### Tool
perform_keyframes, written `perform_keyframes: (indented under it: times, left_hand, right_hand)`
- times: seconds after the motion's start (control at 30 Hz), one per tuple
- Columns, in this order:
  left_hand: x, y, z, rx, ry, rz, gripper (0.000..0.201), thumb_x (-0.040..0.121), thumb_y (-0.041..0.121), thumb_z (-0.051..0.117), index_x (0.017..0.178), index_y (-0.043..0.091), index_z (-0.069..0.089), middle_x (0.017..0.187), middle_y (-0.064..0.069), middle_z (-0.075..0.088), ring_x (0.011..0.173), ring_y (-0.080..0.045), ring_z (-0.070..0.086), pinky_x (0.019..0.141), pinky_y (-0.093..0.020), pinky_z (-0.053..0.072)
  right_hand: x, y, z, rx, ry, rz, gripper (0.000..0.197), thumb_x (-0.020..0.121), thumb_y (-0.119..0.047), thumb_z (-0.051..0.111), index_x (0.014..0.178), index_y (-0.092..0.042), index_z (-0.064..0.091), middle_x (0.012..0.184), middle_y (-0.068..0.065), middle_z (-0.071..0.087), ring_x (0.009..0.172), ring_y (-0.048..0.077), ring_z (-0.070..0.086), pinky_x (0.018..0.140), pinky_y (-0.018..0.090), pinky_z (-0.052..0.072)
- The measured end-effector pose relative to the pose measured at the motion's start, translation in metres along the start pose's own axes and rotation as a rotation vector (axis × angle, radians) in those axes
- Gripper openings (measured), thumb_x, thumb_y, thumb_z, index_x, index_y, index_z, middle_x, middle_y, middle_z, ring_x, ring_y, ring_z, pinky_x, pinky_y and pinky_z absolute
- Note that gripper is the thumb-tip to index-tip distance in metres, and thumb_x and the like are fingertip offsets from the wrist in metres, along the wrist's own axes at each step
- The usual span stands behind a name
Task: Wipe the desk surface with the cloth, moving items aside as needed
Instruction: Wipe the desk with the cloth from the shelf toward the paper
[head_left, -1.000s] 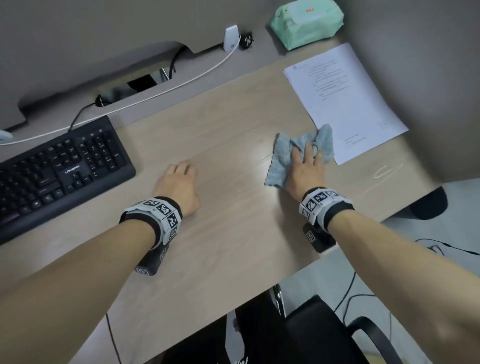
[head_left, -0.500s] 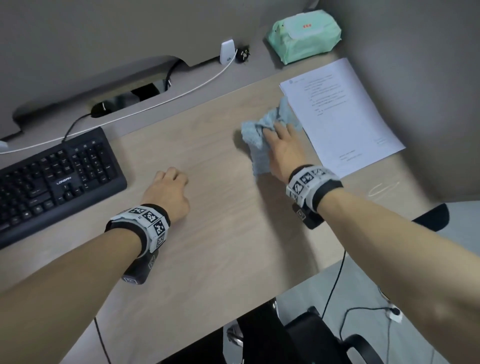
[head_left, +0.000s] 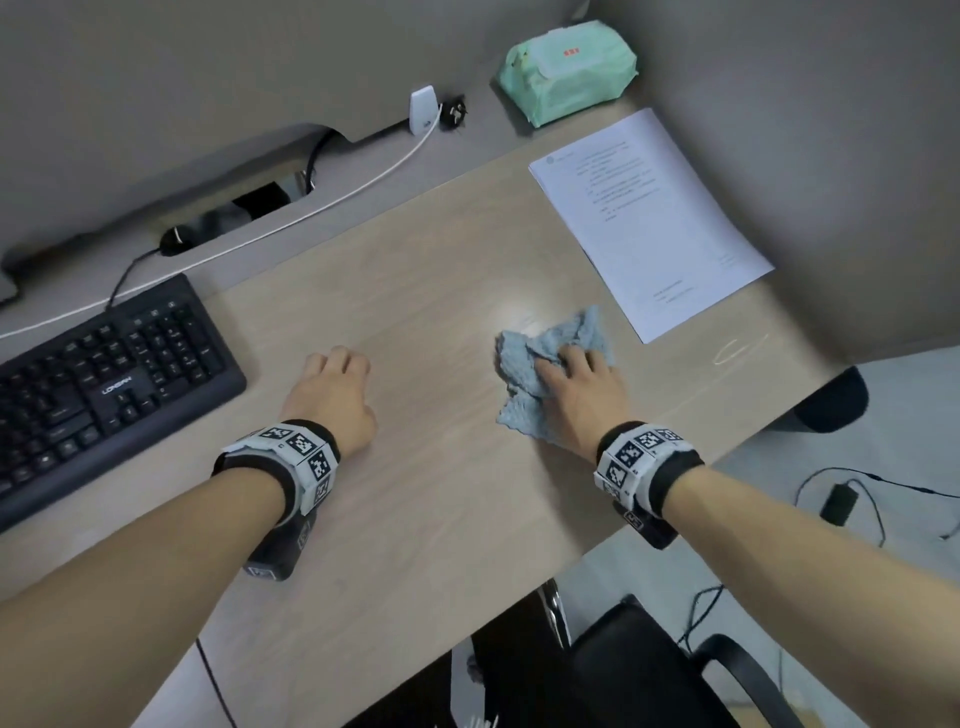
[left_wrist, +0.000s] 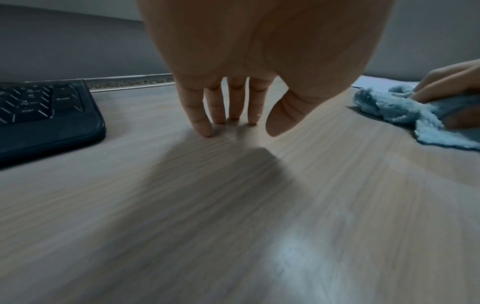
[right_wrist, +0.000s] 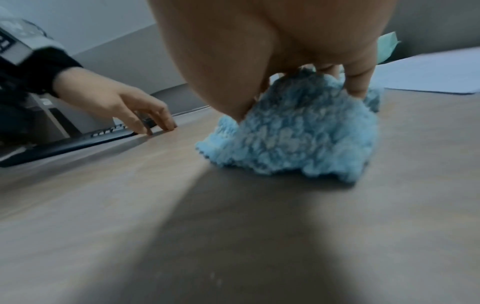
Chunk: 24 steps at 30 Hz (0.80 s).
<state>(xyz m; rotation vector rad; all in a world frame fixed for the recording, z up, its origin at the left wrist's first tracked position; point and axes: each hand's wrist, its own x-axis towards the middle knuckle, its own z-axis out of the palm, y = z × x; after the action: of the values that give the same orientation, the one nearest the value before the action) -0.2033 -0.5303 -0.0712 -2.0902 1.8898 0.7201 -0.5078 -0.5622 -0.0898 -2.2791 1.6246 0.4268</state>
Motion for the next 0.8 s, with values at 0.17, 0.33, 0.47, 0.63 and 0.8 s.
perform_keyframes:
  times: [0.17, 0.33, 0.47, 0.63, 0.8]
  left_hand:
    - [-0.004, -0.009, 0.004, 0.021, -0.018, 0.055, 0.059, 0.080, 0.015, 0.054, 0.137, 0.013, 0.042, 0.149, -0.006, 0.035, 0.132, -0.030, 0.033, 0.105, -0.038, 0.037]
    - [-0.008, -0.018, 0.016, 0.042, -0.024, 0.086, 0.074, 0.077, 0.015, 0.054, 0.147, 0.014, 0.031, 0.160, -0.006, 0.020, 0.145, -0.029, 0.020, 0.115, -0.043, 0.029]
    - [-0.008, -0.019, 0.019, 0.021, -0.002, 0.095, 0.075, 0.076, 0.014, 0.055, 0.147, 0.013, 0.031, 0.161, -0.007, 0.018, 0.145, -0.029, 0.018, 0.116, -0.043, 0.027]
    - [-0.017, -0.018, 0.025, -0.023, 0.055, 0.089, 0.070, 0.077, 0.011, 0.054, 0.145, 0.008, 0.035, 0.158, -0.012, 0.025, 0.143, -0.032, 0.022, 0.116, -0.044, 0.026]
    - [-0.032, -0.015, 0.039, -0.029, 0.069, 0.122, 0.067, 0.076, 0.010, 0.053, 0.142, 0.008, 0.040, 0.156, -0.011, 0.028, 0.142, -0.031, 0.024, 0.115, -0.043, 0.028]
  right_hand:
    - [0.046, 0.013, -0.029, 0.207, 0.207, 0.044, 0.060, 0.083, -0.017, 0.063, 0.141, -0.013, 0.048, 0.133, 0.020, 0.049, 0.115, 0.043, 0.045, 0.098, 0.049, 0.042]
    - [0.051, -0.055, -0.003, 0.095, 0.026, -0.005, 0.063, 0.083, -0.043, 0.044, 0.142, -0.025, 0.038, 0.155, 0.014, 0.031, 0.142, 0.043, 0.022, 0.112, 0.057, 0.028]
    - [-0.036, -0.113, 0.030, 0.101, -0.054, -0.267, 0.075, 0.089, -0.031, 0.061, 0.154, -0.022, 0.025, 0.164, 0.011, 0.011, 0.149, 0.042, 0.002, 0.118, 0.058, 0.009]
    - [-0.061, -0.054, 0.040, 0.043, -0.002, -0.194, 0.075, 0.084, -0.020, 0.069, 0.150, -0.022, 0.036, 0.161, 0.013, 0.023, 0.147, 0.045, 0.018, 0.115, 0.058, 0.029]
    - [-0.030, -0.011, 0.033, 0.101, 0.024, 0.167, 0.067, 0.087, -0.030, 0.053, 0.151, -0.026, 0.032, 0.161, 0.017, 0.018, 0.146, 0.046, 0.017, 0.117, 0.057, 0.019]
